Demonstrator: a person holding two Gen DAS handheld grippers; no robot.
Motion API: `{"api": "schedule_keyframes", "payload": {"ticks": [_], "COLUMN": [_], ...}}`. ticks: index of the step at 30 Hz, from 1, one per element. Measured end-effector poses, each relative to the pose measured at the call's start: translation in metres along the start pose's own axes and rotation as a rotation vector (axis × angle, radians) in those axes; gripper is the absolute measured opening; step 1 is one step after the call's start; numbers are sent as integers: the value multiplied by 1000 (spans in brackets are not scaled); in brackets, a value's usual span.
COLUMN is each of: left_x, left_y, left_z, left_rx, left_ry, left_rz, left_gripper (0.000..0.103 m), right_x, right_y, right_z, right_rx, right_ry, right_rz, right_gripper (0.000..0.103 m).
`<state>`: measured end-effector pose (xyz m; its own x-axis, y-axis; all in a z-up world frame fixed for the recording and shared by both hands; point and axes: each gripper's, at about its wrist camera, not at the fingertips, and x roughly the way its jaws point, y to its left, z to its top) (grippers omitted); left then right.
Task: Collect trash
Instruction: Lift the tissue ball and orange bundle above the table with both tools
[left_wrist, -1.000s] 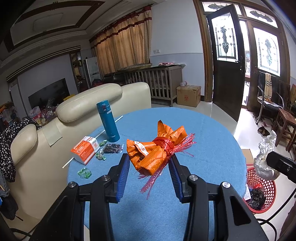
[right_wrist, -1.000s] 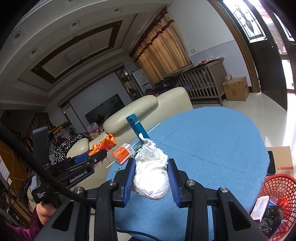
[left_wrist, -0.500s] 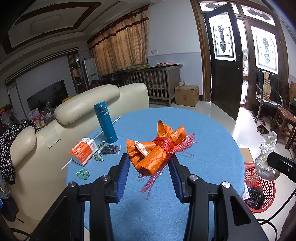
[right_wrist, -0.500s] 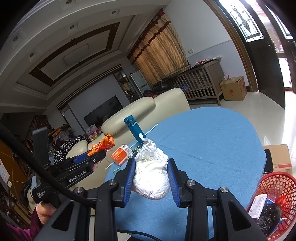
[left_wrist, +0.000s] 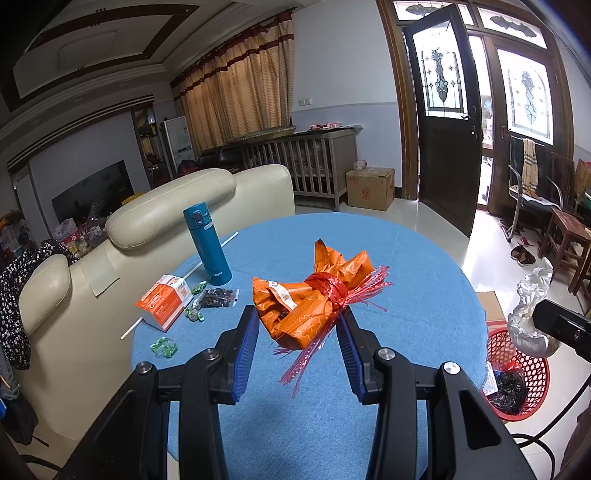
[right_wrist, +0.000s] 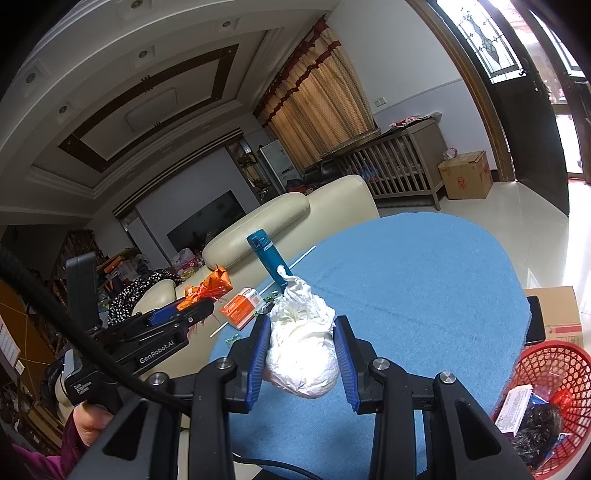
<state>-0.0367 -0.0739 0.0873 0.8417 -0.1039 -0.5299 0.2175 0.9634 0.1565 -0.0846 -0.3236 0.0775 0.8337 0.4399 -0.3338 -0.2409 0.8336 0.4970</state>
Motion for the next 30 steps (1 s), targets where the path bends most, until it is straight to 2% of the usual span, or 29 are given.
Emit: {"api": "schedule_keyframes", "payload": {"ticks": [30], "left_x": [9], "left_y": [-9], "left_z": [3], "left_rx": [39], "left_ry": [21], "left_rz": [-35], "left_gripper": [45], "right_x": [-19], "right_y": [-10], "right_z": [-4], "right_rx": [43], "right_ry": [-18], "right_rz": [-29], "right_gripper": [38]}}
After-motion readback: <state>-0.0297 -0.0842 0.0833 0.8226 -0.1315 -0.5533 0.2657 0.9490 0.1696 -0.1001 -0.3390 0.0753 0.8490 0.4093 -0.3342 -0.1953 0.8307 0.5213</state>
